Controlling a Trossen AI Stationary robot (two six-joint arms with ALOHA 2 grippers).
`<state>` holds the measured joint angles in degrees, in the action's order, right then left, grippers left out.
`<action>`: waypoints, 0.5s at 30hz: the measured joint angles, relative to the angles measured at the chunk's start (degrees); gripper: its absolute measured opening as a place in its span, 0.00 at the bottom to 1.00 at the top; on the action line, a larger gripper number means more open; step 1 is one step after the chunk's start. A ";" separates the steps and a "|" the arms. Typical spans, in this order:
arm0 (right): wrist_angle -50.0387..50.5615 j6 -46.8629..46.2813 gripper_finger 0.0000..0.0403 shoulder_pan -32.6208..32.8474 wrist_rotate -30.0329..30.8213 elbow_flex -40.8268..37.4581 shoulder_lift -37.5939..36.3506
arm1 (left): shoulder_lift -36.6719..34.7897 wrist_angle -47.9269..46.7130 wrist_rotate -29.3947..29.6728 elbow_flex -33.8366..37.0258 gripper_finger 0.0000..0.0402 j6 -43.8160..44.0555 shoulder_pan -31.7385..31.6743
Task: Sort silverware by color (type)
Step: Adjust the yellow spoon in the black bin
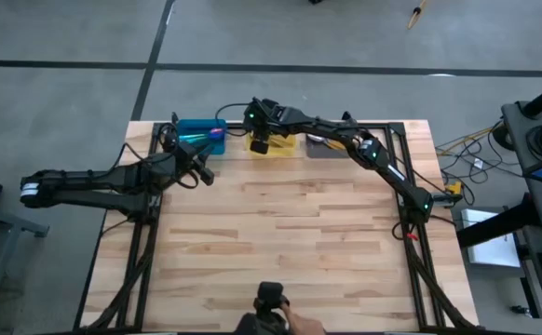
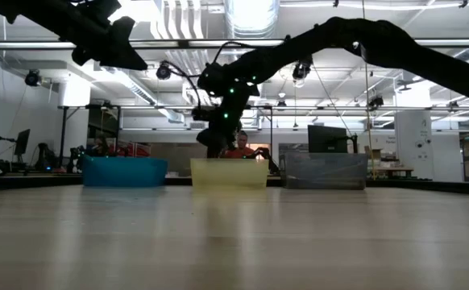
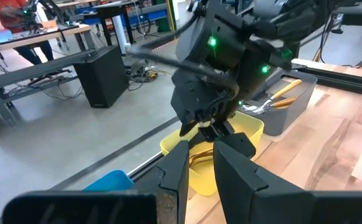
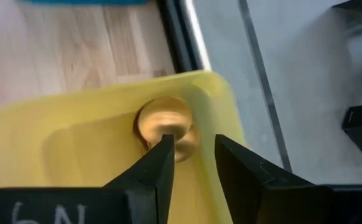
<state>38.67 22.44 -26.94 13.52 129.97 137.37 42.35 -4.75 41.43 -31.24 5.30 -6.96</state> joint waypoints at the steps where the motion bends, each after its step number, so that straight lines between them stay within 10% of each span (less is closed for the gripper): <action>1: 0.03 -0.04 0.26 0.00 0.00 0.00 -0.40 | 0.00 -0.02 -0.02 0.00 0.14 0.10 0.00; 15: -4.65 -4.88 0.15 1.43 -18.62 -12.23 -12.79 | 0.02 -8.96 -5.06 0.02 0.14 8.31 0.77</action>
<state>34.02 17.56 -25.51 -5.10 117.74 124.58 42.37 -13.71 36.37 -31.22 13.60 -6.19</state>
